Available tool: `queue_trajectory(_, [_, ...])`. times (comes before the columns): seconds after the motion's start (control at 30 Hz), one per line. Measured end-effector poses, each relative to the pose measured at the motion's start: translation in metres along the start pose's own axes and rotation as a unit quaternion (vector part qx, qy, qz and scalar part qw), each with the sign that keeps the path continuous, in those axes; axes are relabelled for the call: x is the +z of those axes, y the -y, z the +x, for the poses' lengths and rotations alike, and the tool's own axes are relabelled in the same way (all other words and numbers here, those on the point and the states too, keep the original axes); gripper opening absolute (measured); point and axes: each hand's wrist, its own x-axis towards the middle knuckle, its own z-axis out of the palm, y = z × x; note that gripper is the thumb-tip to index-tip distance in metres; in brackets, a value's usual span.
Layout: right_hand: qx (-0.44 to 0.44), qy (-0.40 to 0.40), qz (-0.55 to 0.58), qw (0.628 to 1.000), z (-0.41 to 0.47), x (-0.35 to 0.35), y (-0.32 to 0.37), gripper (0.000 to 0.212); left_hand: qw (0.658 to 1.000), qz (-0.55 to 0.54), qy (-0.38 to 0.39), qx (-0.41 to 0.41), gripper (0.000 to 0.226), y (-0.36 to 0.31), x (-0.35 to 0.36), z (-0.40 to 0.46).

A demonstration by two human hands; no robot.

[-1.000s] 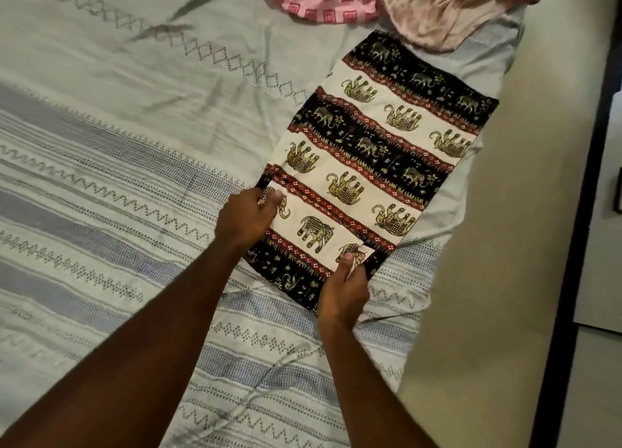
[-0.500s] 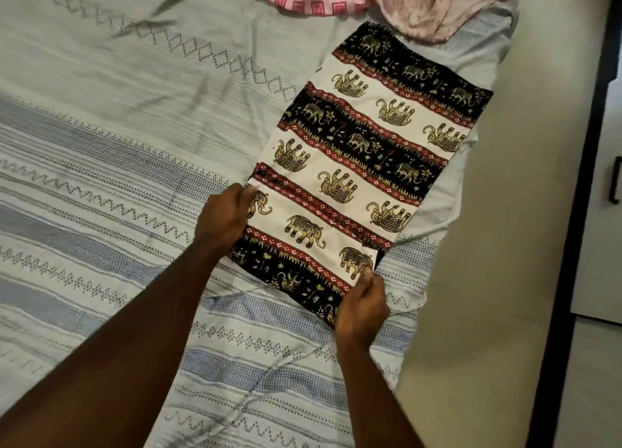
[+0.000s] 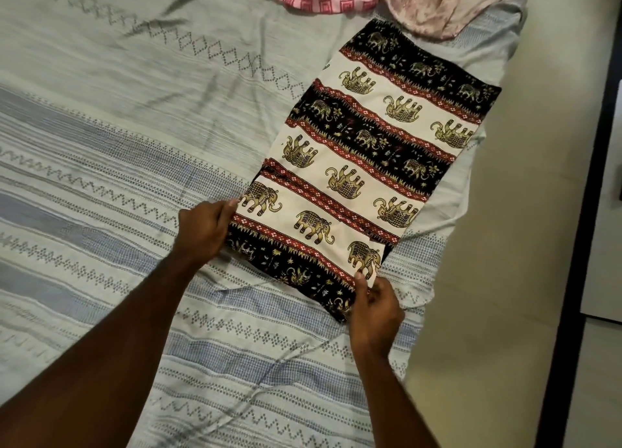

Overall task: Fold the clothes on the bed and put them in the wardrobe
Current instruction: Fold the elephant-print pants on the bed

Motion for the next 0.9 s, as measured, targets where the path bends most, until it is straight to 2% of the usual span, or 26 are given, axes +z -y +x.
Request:
queue_trajectory(0.1, [-0.058,-0.013,0.023,0.998,-0.006,-0.007,0.0,0.022,0.999,-0.011,-0.044,-0.017,0.027,0.001,-0.007,-0.001])
queue_trajectory(0.17, [-0.119,-0.006,-0.005,0.993,-0.011,-0.011,-0.006,0.041,0.997,-0.029,-0.069,0.008,0.007,0.0,-0.014,-0.008])
queue_trajectory(0.2, [-0.144,0.003,-0.046,0.989,-0.014,-0.013,-0.011,0.054,0.997,-0.036,-0.054,0.03,0.005,0.0,-0.017,-0.012])
queue_trajectory(0.27, [-0.212,0.032,-0.154,0.965,-0.017,-0.015,-0.02,0.072,0.995,-0.027,0.018,0.089,0.032,-0.001,-0.019,-0.022])
queue_trajectory(0.33, [-0.272,0.07,-0.245,0.928,-0.016,-0.016,-0.028,0.078,0.981,0.086,0.081,0.152,0.056,0.004,-0.017,-0.028])
queue_trajectory(0.4, [-0.301,0.092,-0.287,0.905,-0.014,-0.014,-0.035,0.075,0.962,0.175,0.099,0.183,0.07,0.016,-0.014,-0.026])
queue_trajectory(0.53, [-0.311,0.101,-0.308,0.893,-0.01,-0.009,-0.037,0.077,0.968,0.202,0.087,0.118,0.082,0.024,-0.01,-0.022])
queue_trajectory(0.6, [-0.317,0.095,-0.304,0.893,-0.01,-0.009,-0.035,0.077,0.966,0.221,0.084,0.105,0.076,0.019,-0.009,-0.02])
queue_trajectory(0.73, [-0.346,0.075,-0.28,0.892,-0.008,-0.017,-0.033,0.053,0.981,0.151,0.076,0.092,0.045,-0.005,-0.016,-0.016])
queue_trajectory(0.9, [-0.388,0.106,-0.212,0.891,-0.003,-0.041,-0.021,0.041,0.981,0.146,0.088,0.098,0.033,-0.03,-0.038,-0.011])
